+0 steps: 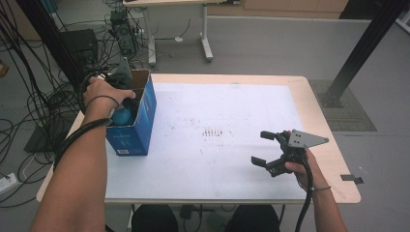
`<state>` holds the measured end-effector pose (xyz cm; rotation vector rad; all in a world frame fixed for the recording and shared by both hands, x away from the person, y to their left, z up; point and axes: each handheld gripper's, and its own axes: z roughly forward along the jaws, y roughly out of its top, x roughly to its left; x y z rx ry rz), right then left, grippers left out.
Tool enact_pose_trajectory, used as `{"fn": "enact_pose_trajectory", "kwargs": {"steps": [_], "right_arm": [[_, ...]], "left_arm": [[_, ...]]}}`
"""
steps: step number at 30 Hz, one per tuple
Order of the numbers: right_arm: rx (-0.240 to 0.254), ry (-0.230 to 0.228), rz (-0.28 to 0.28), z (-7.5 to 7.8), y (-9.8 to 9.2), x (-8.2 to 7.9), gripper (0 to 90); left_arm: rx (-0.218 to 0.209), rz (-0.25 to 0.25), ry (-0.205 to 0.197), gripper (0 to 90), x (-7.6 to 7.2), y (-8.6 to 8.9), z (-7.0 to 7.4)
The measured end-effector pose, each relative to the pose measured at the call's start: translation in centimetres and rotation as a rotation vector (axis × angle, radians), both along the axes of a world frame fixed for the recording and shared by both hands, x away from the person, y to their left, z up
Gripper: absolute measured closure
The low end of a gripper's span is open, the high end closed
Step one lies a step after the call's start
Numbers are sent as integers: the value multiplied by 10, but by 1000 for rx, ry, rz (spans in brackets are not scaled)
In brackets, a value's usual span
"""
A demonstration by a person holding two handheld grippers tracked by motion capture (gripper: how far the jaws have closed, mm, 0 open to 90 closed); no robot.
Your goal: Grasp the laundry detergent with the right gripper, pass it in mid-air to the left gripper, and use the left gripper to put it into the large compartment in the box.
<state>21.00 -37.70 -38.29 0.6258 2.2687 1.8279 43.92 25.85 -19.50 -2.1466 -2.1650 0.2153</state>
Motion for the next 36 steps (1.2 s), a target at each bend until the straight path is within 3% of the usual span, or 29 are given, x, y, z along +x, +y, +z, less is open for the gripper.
{"fn": "enact_pose_trajectory", "kwargs": {"steps": [36], "right_arm": [[-11,11,0,-3,0,0,23]], "left_arm": [[-5,-9,2,368,2,-1,-1]]}}
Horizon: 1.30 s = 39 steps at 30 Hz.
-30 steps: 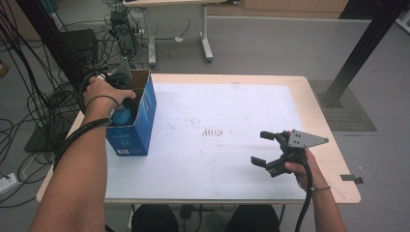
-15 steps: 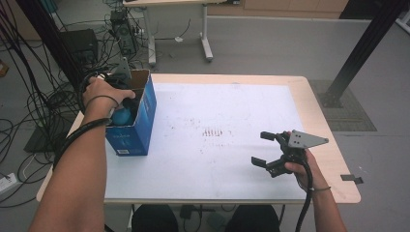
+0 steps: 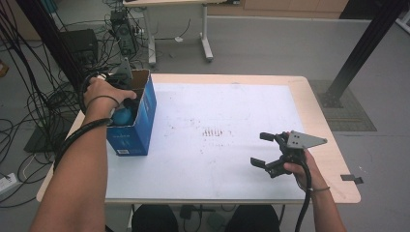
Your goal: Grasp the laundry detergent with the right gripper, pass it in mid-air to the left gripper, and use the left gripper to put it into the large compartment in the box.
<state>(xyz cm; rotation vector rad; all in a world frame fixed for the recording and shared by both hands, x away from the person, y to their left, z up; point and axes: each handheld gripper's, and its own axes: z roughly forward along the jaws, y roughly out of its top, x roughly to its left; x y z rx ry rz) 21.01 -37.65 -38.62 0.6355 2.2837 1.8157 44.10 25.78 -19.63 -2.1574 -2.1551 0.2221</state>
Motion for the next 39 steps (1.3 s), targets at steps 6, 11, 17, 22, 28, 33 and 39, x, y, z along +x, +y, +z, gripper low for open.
{"fn": "enact_pose_trajectory", "kwargs": {"steps": [6,11,17,22,28,33,39], "right_arm": [[3,0,1,-1,-1,1,23],[2,4,1,-2,-1,1,23],[4,7,2,-3,0,2,23],[4,7,6,-2,2,3,23],[3,4,8,-2,3,4,23],[4,-2,11,-1,4,4,23],[3,0,8,0,4,3,23]], "left_arm": [[-7,10,0,358,1,1,0],[1,19,4,315,2,1,0],[-1,21,2,312,2,2,0],[-10,25,5,316,2,4,3],[-19,29,-10,319,1,6,15],[-28,25,-17,328,-1,6,24],[-28,28,-33,318,-3,6,34]]}}
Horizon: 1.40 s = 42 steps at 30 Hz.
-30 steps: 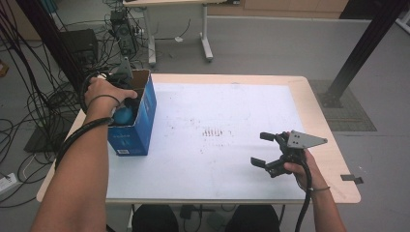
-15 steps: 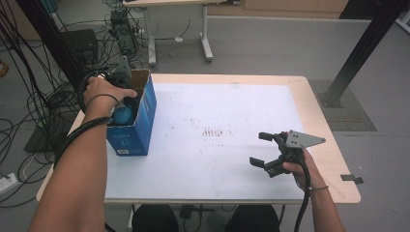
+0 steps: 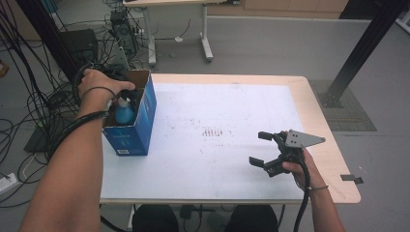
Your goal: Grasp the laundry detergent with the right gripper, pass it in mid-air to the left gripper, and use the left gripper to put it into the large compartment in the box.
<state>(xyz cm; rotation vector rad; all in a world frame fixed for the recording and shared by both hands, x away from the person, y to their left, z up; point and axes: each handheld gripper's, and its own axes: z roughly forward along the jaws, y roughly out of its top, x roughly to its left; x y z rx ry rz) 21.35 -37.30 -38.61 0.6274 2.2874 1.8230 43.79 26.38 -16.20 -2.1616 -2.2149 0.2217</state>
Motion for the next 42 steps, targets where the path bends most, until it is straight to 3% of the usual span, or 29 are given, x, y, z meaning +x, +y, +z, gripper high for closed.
{"fn": "enact_pose_trajectory", "kwargs": {"steps": [10,15,20,28,33,36,42], "right_arm": [[1,4,3,0,0,1,23],[-2,1,6,0,0,2,23],[-4,2,5,1,0,2,23],[-4,3,4,1,0,2,24],[-6,7,-1,1,0,2,24],[-6,10,-4,1,1,2,24],[-10,10,-19,4,0,1,25]], "left_arm": [[-11,-4,-4,272,-3,0,15],[-13,-10,-30,251,-8,-1,23],[16,-29,-55,207,-11,-8,36],[6,-50,-85,146,-16,-12,51],[3,-80,-103,109,-20,-21,62],[36,-97,-126,89,-25,-32,70],[27,-145,-168,81,-36,-45,80]]}}
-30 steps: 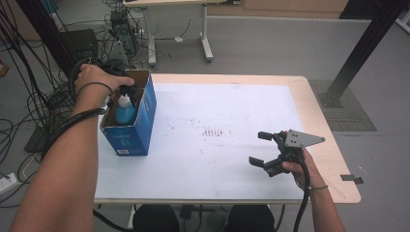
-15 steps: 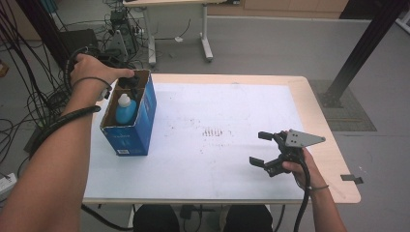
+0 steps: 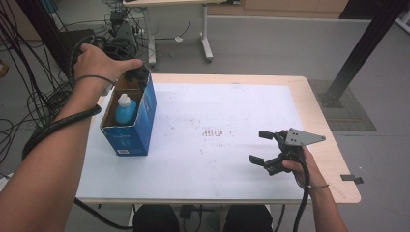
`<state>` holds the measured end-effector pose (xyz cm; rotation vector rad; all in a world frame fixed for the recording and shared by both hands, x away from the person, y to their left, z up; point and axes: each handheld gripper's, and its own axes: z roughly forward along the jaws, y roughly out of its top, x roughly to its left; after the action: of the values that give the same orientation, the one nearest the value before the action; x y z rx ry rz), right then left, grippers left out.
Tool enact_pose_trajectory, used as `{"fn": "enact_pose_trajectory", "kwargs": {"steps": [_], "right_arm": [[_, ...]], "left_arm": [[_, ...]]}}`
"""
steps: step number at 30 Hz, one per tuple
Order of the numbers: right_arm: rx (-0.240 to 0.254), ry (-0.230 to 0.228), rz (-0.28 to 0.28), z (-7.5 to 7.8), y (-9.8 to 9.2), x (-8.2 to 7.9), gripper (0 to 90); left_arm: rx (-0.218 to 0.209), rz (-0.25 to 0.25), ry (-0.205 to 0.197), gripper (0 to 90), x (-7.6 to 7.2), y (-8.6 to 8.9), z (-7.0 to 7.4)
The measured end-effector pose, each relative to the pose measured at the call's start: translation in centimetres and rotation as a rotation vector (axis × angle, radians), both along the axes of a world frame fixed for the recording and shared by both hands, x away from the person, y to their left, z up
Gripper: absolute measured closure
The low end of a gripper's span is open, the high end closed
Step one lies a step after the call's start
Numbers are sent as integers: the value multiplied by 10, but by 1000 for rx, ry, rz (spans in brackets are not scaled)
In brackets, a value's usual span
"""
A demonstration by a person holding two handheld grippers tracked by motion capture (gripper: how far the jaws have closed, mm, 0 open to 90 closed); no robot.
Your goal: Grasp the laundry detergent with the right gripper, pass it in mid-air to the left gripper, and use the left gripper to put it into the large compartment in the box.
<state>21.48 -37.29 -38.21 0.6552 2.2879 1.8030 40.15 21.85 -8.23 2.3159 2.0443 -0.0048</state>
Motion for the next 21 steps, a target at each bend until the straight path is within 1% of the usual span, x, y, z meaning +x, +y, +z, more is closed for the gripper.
{"fn": "enact_pose_trajectory", "kwargs": {"steps": [2,3,4,5,7,9,10,11,12,13,15,17,18,19,21], "right_arm": [[-2,-2,-11,2,0,0,25],[-3,1,-15,3,0,-1,25],[-3,1,-15,3,0,-1,25],[-7,6,-29,5,0,-1,25],[-14,10,-41,9,0,-1,25],[-24,15,-55,13,0,-2,25],[-24,15,-55,13,0,-2,25],[-31,22,-72,17,-1,-3,25],[-31,22,-72,17,-1,-3,25],[-42,29,-90,23,-2,-3,25],[-48,41,-103,27,-3,-3,24],[-60,45,-121,32,-4,-4,24],[-60,45,-121,32,-4,-4,24],[-74,51,-140,38,-5,-5,24],[-81,48,-148,41,-6,-6,24]], "left_arm": [[-14,-17,-14,80,-4,-5,2],[-12,-34,-23,78,-8,-11,3],[-12,-34,-23,78,-8,-11,3],[-17,-52,-33,78,-11,-17,3],[-16,-78,-38,78,-13,-26,3],[-20,-112,-40,78,-15,-35,2],[-20,-112,-40,79,-15,-35,2],[-27,-141,-48,78,-18,-41,1],[-27,-141,-48,79,-18,-41,1],[-29,-158,-51,79,-20,-48,0],[-41,-177,-54,79,-22,-52,-1],[-39,-192,-57,79,-24,-60,-6],[-39,-192,-57,80,-24,-60,-6],[-50,-210,-56,80,-24,-64,-8],[-52,-228,-54,81,-25,-71,-11]]}}
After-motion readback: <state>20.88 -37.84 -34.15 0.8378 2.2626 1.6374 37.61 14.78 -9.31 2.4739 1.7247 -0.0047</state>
